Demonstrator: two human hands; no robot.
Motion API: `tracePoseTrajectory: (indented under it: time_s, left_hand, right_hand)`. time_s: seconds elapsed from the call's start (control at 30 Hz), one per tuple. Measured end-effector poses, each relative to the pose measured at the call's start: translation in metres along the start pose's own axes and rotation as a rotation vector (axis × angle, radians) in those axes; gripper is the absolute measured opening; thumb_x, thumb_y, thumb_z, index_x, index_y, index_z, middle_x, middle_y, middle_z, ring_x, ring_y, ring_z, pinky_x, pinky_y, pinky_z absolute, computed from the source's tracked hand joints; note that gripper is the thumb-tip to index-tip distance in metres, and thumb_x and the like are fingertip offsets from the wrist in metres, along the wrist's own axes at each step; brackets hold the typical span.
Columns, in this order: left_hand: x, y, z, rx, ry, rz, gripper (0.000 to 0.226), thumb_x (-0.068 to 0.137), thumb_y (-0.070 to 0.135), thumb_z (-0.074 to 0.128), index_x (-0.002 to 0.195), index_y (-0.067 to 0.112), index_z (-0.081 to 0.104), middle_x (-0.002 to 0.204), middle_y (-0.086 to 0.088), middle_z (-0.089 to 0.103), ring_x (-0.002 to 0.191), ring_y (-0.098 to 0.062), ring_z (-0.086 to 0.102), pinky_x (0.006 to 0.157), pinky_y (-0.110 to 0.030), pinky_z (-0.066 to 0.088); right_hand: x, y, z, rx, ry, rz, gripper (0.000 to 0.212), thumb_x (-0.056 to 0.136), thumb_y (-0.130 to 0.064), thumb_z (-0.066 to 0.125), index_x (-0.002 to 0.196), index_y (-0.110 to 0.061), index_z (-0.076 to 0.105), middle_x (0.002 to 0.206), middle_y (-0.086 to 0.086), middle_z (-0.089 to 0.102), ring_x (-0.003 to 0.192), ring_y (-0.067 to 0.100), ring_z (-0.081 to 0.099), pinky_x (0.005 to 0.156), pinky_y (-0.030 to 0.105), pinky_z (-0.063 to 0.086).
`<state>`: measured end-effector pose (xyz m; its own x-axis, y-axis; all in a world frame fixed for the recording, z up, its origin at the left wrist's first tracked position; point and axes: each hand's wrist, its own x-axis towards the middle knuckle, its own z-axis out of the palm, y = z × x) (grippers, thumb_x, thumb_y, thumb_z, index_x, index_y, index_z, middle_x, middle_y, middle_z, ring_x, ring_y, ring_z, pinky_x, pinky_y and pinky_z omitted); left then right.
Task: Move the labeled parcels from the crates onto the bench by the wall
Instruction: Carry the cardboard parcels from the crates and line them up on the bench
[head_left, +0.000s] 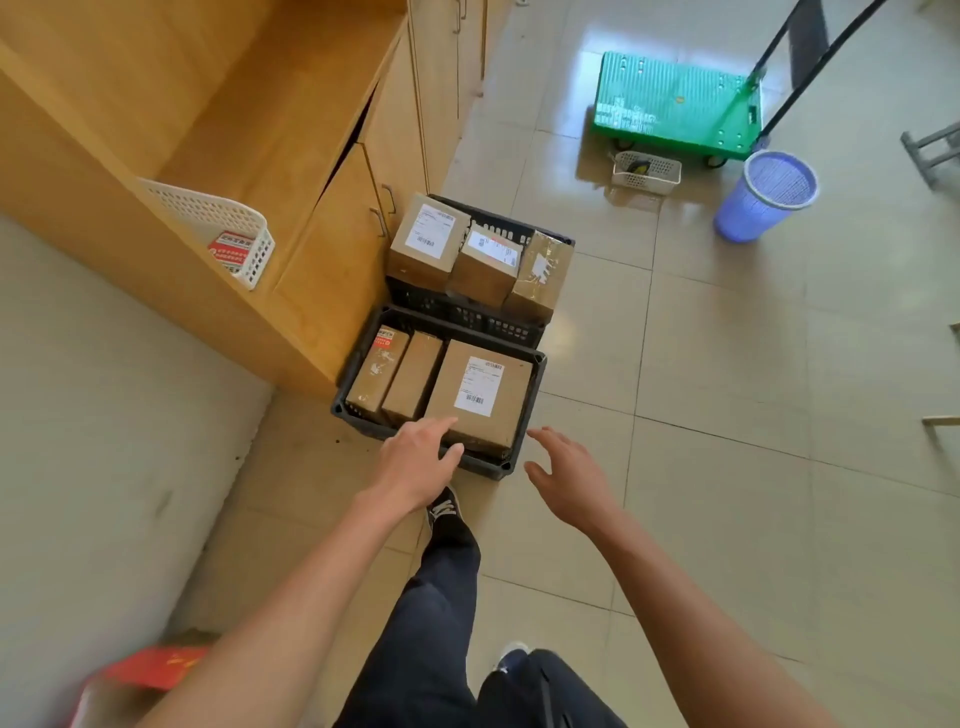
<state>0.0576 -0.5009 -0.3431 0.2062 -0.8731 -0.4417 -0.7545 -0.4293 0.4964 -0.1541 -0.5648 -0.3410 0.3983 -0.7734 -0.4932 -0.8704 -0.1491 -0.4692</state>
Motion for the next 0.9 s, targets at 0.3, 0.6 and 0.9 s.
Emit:
tracePoseTrajectory:
  time_s: [0.3,0.6,0.9]
  left_hand:
    - [0.143,-0.048,0.016,-0.182,-0.111,-0.153,0.050,0.101,0.035,0.057,0.150,0.029,0.044,0.152,0.003,0.047,0.142,-0.020,0.040,0.115,-0.047,0.039]
    - [0.269,-0.110,0.108,-0.210,-0.175,-0.257,0.055,0.101,0.034,0.057,0.153,0.034,0.038,0.158,0.007,0.038,0.146,-0.017,0.034,0.117,-0.047,0.035]
    - [0.354,-0.169,0.194,-0.198,-0.213,-0.337,0.069,0.101,0.033,0.058,0.159,0.038,0.020,0.167,0.006,0.019,0.153,-0.020,0.019,0.121,-0.052,0.024]
  right_hand:
    - [0.137,0.030,0.036,0.126,-0.134,0.201,0.056,0.101,-0.030,0.056,0.153,-0.027,0.038,0.156,-0.004,0.042,0.144,0.018,0.038,0.117,0.038,0.033]
    - [0.265,0.099,0.121,0.169,-0.282,0.232,0.057,0.100,-0.020,0.057,0.154,-0.019,0.037,0.157,0.000,0.038,0.143,0.019,0.037,0.114,0.027,0.029]
    - [0.366,0.166,0.203,0.184,-0.219,0.254,0.069,0.095,-0.018,0.062,0.156,-0.026,0.032,0.167,0.002,0.014,0.149,0.028,0.029,0.116,0.048,0.039]
